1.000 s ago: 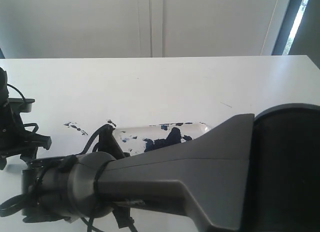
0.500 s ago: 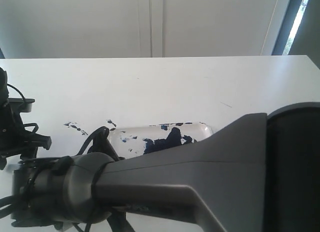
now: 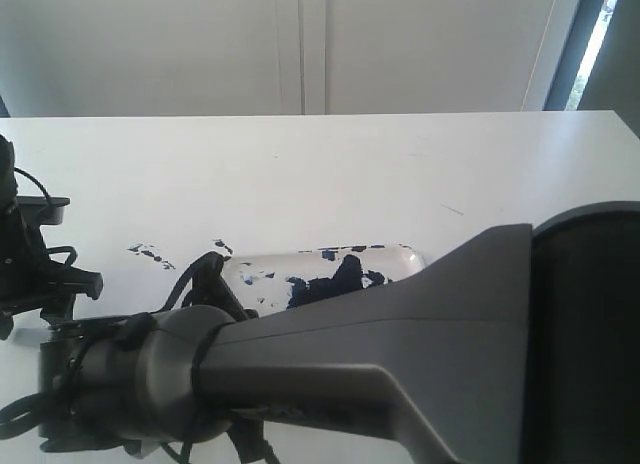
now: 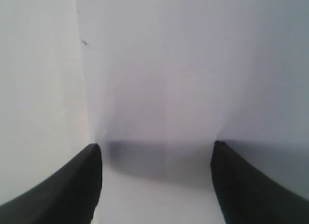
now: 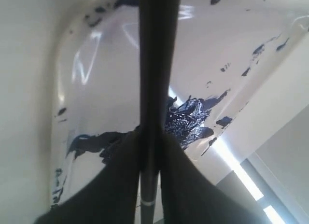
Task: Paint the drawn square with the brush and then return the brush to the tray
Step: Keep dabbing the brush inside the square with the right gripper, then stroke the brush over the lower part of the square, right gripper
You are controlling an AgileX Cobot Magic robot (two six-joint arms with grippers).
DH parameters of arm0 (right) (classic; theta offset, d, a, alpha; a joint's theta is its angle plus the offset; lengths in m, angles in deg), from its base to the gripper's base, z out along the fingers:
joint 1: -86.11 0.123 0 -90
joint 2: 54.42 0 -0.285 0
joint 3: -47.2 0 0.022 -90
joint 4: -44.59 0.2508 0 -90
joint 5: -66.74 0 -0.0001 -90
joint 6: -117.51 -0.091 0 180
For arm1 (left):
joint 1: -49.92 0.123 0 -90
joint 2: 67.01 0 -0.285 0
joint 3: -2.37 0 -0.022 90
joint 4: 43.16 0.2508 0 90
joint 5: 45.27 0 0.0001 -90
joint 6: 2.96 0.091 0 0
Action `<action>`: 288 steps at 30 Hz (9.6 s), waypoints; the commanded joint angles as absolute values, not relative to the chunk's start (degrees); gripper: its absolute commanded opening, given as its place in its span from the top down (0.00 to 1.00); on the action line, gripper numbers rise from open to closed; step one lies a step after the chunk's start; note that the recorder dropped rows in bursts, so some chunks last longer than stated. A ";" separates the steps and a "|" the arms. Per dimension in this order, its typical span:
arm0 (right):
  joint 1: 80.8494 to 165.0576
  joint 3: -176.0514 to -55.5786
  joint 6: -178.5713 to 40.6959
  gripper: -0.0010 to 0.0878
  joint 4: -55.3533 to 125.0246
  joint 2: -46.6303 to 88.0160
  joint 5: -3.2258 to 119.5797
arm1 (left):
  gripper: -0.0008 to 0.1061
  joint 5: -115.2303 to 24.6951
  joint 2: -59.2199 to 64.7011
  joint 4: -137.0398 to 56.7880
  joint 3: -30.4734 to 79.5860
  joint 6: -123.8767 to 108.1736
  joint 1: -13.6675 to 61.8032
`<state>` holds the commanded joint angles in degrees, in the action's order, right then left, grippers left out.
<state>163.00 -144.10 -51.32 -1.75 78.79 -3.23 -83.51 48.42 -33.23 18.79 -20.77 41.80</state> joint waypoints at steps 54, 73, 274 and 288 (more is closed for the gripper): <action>163.20 -144.10 -52.14 0.99 -0.45 78.58 -3.23 | 0.36 -83.58 48.42 -33.13 18.79 -20.81 41.80; 163.23 -143.52 -50.80 0.99 6.57 76.86 -3.23 | 0.36 -83.69 48.42 -32.43 18.79 -20.81 41.80; 160.92 -148.49 -60.21 0.99 -17.54 85.69 -3.23 | 0.36 -82.18 48.42 -33.25 18.79 -21.04 41.80; 160.92 -148.18 -59.91 0.99 -14.28 84.94 -3.23 | 0.36 -82.62 48.42 -33.25 18.79 -21.04 41.80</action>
<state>160.92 -148.18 -59.91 -14.28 84.94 -3.23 -82.62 48.42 -33.25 18.79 -21.04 41.80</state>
